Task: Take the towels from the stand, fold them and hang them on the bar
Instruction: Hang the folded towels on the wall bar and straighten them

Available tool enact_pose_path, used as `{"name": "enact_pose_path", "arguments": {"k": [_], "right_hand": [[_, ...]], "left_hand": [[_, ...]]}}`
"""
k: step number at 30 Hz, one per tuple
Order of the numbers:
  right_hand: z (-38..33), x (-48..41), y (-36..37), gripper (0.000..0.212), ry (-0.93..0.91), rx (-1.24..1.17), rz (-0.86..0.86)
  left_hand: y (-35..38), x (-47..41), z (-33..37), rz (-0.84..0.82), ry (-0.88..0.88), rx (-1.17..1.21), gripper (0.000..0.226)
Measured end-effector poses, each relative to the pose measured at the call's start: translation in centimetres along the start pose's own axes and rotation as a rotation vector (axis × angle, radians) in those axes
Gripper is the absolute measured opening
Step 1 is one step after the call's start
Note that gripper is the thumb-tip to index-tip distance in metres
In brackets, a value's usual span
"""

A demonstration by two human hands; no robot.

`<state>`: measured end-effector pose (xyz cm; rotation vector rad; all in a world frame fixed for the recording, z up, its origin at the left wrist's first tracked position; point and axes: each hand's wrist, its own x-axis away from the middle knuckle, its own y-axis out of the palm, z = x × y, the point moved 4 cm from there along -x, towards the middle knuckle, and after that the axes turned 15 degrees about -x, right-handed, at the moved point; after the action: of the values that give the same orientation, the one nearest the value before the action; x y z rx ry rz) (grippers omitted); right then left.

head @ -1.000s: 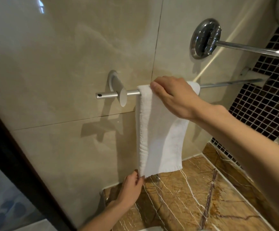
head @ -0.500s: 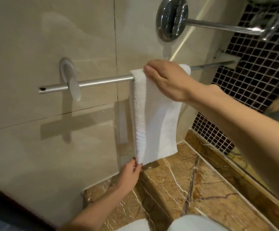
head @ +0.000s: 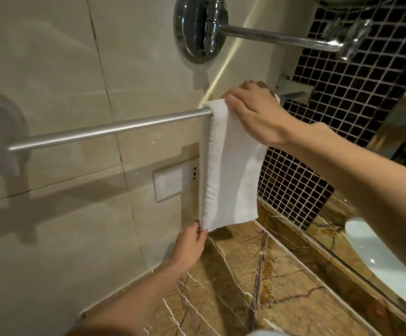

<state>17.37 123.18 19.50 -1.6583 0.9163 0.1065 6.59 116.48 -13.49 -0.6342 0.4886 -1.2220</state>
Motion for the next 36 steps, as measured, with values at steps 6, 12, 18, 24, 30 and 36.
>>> {"name": "enact_pose_path", "arguments": {"k": [6,12,18,24,30,36], "right_hand": [[3.7,0.4,-1.9,0.041,0.079,-0.115,0.022],[7.5,0.5,-3.1,0.045,0.268,-0.076,-0.028],[9.6,0.5,-3.9,0.032,0.254,-0.133,0.054],[9.6,0.7,-3.9,0.031,0.157,-0.072,0.078],[9.0,0.9,-4.3,0.034,0.146,-0.061,0.067],[8.4,1.7,-4.9,0.04,0.21,-0.066,0.104]], "left_hand": [[1.4,-3.3,2.7,0.051,0.03,-0.113,0.017],[4.0,-5.9,5.2,0.046,0.058,-0.07,0.016],[5.8,-7.5,6.6,0.044,0.089,-0.092,0.018],[6.5,-8.3,6.7,0.046,0.084,-0.094,0.017],[6.2,-8.2,6.8,0.088,0.082,-0.11,0.009],[4.8,-7.5,7.3,0.072,0.106,-0.083,0.021]]}}
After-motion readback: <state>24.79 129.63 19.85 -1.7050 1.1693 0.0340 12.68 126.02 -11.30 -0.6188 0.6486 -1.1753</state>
